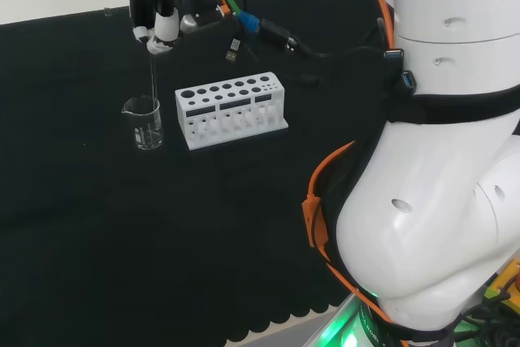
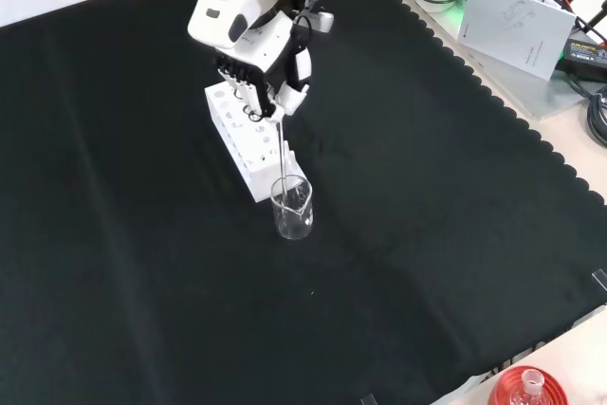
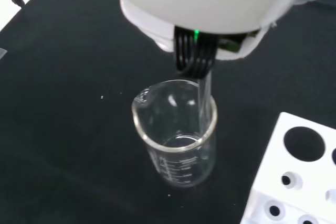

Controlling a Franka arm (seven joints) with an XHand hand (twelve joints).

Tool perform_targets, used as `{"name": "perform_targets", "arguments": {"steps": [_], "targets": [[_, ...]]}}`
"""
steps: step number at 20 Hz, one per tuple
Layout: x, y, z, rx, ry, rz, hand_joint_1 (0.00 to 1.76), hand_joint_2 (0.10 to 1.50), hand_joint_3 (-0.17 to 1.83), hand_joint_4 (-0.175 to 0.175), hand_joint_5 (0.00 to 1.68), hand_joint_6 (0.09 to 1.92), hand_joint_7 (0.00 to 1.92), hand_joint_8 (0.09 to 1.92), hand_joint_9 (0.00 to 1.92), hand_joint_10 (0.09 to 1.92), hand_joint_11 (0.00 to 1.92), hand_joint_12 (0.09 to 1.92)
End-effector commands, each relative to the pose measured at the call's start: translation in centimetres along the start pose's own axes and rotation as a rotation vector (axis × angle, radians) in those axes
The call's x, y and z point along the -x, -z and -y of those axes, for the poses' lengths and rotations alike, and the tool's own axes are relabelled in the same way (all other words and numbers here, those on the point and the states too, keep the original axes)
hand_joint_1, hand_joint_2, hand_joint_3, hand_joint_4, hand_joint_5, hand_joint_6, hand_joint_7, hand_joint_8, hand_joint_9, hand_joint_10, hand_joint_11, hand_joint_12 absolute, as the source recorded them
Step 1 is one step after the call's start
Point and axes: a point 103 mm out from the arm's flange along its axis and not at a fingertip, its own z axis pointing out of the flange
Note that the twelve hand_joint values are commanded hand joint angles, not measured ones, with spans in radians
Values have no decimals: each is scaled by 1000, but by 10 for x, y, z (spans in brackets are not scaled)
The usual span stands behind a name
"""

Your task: Stir in the beaker to the left of the white test tube rack with the glass rod.

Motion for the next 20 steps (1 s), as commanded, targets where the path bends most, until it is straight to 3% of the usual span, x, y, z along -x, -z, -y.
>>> {"name": "perform_targets", "arguments": {"steps": [1,10,15,20], "targets": [[-36,-2,-3,-3,30,26,1451,479,859,-175,1226,678,1428,575,1717,87,1619,473],[-63,-11,-24,-36,66,46,1451,479,859,-175,1226,678,1428,575,1717,87,1619,474],[-58,-12,-35,-45,64,40,1451,479,859,-175,1226,678,1427,576,1717,87,1619,474],[-37,-7,-47,-45,50,27,1451,479,859,-175,1226,678,1427,575,1717,87,1618,474]]}}
